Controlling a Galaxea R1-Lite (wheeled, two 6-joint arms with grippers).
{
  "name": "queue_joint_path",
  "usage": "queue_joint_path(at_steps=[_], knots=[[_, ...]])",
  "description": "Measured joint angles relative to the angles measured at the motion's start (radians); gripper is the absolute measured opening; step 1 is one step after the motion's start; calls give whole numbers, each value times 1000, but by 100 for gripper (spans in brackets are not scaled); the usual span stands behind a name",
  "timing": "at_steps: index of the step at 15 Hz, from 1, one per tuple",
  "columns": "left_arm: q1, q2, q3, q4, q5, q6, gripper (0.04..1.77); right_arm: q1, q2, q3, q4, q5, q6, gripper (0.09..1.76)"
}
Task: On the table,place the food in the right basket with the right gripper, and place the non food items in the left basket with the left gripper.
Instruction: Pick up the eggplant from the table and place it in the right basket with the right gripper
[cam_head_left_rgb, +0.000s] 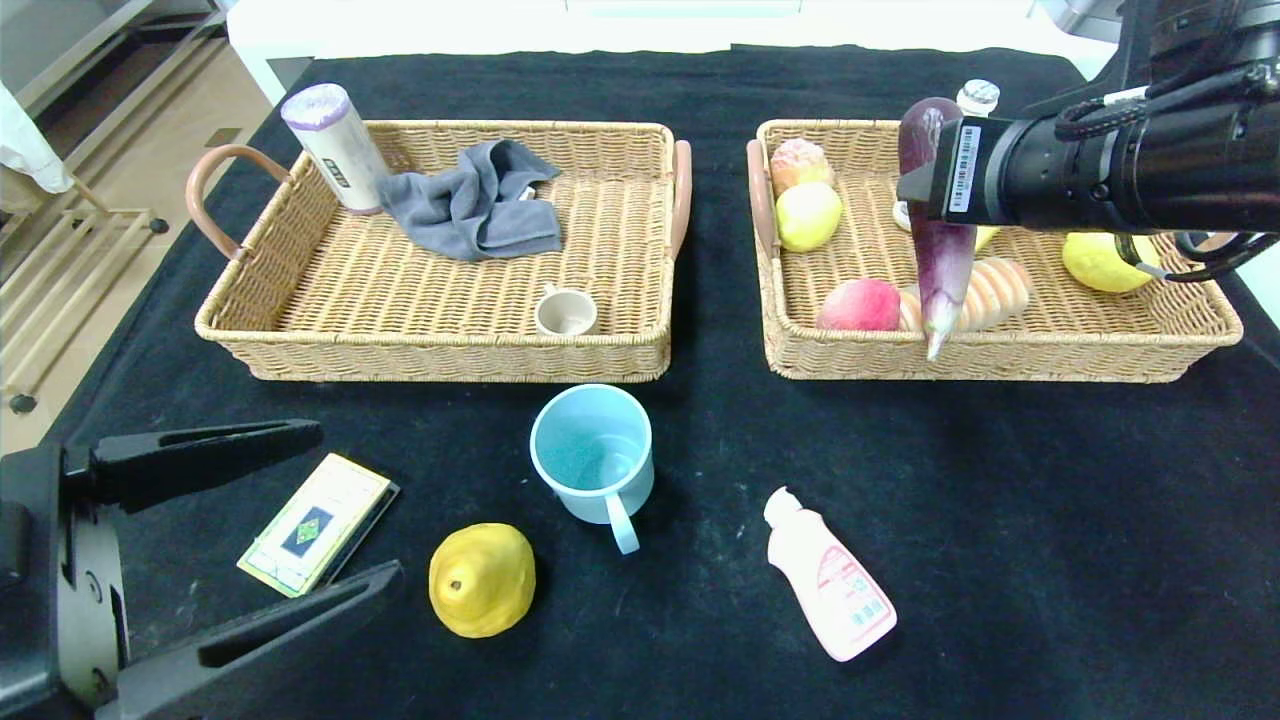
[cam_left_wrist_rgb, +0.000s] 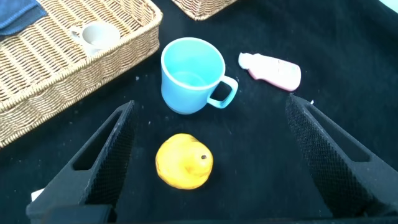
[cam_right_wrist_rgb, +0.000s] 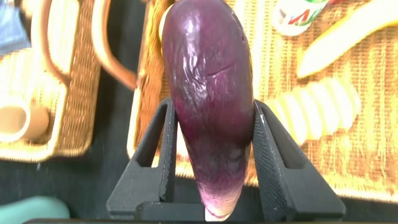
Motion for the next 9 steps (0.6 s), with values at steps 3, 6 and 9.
queue_joint_path(at_steps=[3,6,9], knots=[[0,2,3,0,0,3,172,-28,24,-4,-86,0,2,80],[-1,4,5,0,0,9,172,-51,51,-2,-130,0,2,80],[-1,4,6,0,0,10,172,-59,70,-1,-157,0,1,80]])
